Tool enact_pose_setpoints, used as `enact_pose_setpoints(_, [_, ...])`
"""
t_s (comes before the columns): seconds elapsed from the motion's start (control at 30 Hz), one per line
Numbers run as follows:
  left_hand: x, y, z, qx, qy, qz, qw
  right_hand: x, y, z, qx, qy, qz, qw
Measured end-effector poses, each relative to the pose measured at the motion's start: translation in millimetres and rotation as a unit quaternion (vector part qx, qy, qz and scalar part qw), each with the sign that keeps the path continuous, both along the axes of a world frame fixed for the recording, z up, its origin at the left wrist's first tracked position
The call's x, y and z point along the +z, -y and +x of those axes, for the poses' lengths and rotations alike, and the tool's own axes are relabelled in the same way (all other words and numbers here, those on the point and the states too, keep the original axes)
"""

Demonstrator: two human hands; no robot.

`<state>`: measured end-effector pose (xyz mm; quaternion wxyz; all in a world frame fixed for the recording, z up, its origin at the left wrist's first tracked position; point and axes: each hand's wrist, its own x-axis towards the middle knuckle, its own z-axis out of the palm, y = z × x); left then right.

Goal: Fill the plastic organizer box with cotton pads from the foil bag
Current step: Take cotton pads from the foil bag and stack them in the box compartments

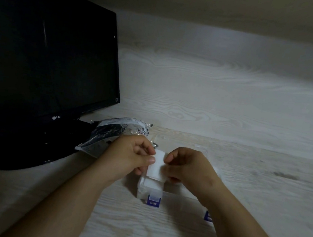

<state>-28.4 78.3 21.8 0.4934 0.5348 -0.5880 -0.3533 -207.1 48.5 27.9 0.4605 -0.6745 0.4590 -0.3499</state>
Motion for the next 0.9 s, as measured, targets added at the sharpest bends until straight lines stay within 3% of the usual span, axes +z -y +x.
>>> enact_pose_setpoints(0.23, [-3.3,0.8,1.6,0.014,0.105,-0.011,0.994,-2.0,-1.7,-0.5,0.019,-0.014,0.057,0.998])
enact_pose_setpoints(0.43, [-5.2,1.3,4.8,0.004,0.122,-0.002,0.993,-4.8,-1.3,-0.2,0.043,-0.027,0.069,0.996])
enact_pose_setpoints(0.67, [-7.7,2.8,6.4,0.014,0.157,0.007,0.988,-6.3,-0.8,0.0,0.046,-0.053,0.054,0.996])
enact_pose_setpoints(0.9, [-11.7,5.4,9.8,0.013,0.195,0.028,0.980,-6.7,-3.3,3.4,0.037,-0.136,-0.007,0.990])
